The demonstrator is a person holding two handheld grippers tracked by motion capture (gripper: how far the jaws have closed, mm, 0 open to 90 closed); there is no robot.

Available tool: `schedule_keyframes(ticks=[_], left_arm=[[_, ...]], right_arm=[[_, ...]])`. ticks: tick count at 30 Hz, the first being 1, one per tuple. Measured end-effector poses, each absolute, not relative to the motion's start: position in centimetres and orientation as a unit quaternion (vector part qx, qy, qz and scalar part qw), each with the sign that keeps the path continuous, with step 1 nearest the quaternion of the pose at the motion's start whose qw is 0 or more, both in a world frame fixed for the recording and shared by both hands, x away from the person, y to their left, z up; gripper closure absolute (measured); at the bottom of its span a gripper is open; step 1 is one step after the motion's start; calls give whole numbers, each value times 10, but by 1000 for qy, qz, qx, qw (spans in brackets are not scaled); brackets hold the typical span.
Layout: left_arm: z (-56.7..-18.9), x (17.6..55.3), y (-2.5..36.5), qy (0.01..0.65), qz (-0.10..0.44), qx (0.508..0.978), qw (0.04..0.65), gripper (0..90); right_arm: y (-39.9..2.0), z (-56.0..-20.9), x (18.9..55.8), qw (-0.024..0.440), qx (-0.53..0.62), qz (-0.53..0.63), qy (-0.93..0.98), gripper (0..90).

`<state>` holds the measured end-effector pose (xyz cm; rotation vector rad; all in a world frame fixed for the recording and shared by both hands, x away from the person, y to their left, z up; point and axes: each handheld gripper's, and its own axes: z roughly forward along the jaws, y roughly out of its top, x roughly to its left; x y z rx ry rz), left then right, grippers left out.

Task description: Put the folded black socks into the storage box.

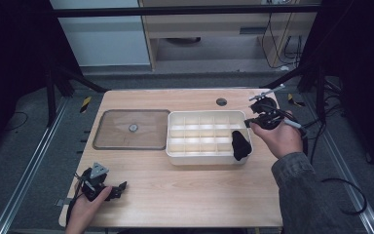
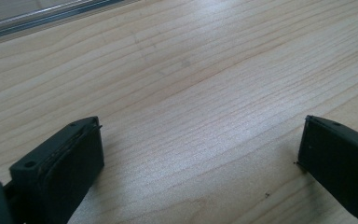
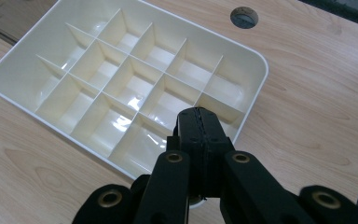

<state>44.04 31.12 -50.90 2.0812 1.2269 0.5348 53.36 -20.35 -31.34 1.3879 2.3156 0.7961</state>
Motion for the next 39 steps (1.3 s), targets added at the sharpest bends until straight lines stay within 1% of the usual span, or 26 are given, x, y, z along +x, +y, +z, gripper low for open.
schedule_keyframes(ticks=[23,29,39], left_arm=[[-509,440,311,468,205,795,327,0],[-509,441,311,468,205,795,327,0],[-509,441,312,467,205,796,326,0]], right_arm=[[-185,-361,545,119,490,257,825,900],[-189,-371,553,113,500,248,822,900],[-194,-384,561,120,513,231,818,900]])
